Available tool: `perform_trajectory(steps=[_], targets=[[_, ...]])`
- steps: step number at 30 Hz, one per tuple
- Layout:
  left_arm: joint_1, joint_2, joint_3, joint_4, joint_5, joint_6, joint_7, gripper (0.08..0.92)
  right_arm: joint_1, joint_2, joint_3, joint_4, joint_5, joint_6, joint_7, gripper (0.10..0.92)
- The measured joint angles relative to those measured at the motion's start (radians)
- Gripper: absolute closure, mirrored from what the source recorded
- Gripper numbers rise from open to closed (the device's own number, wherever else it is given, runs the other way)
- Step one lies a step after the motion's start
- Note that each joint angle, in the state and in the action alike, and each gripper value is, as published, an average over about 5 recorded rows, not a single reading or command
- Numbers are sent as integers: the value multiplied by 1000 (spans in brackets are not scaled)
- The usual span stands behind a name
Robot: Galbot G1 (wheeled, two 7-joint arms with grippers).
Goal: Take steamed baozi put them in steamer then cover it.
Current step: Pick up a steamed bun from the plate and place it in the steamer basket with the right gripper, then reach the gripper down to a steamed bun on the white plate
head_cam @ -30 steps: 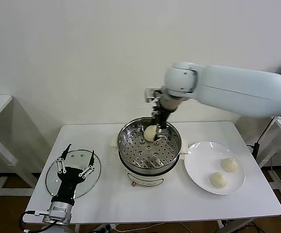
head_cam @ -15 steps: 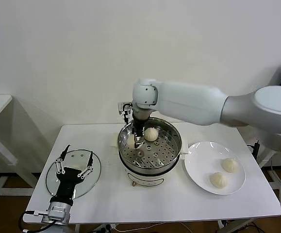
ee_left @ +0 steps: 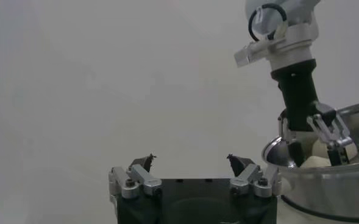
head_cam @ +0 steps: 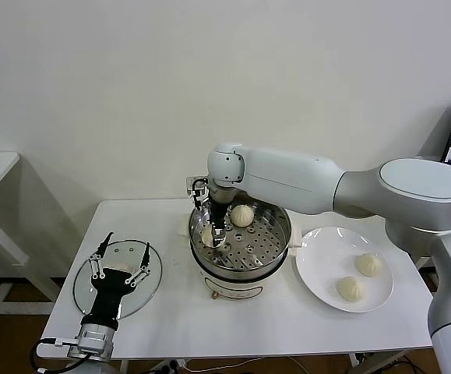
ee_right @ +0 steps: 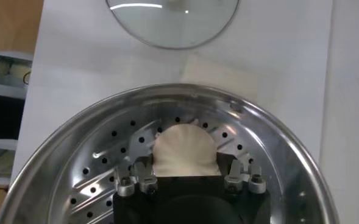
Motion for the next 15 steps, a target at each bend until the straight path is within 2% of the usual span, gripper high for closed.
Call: perform_trajectory(steps=[7, 15], targets=[[5, -2, 4, -1, 7, -3, 0, 177, 43, -56, 10, 43, 24, 11, -18, 203], [2, -10, 23, -2, 24, 0, -6, 177, 171, -236, -15, 163, 66, 48, -75, 203]])
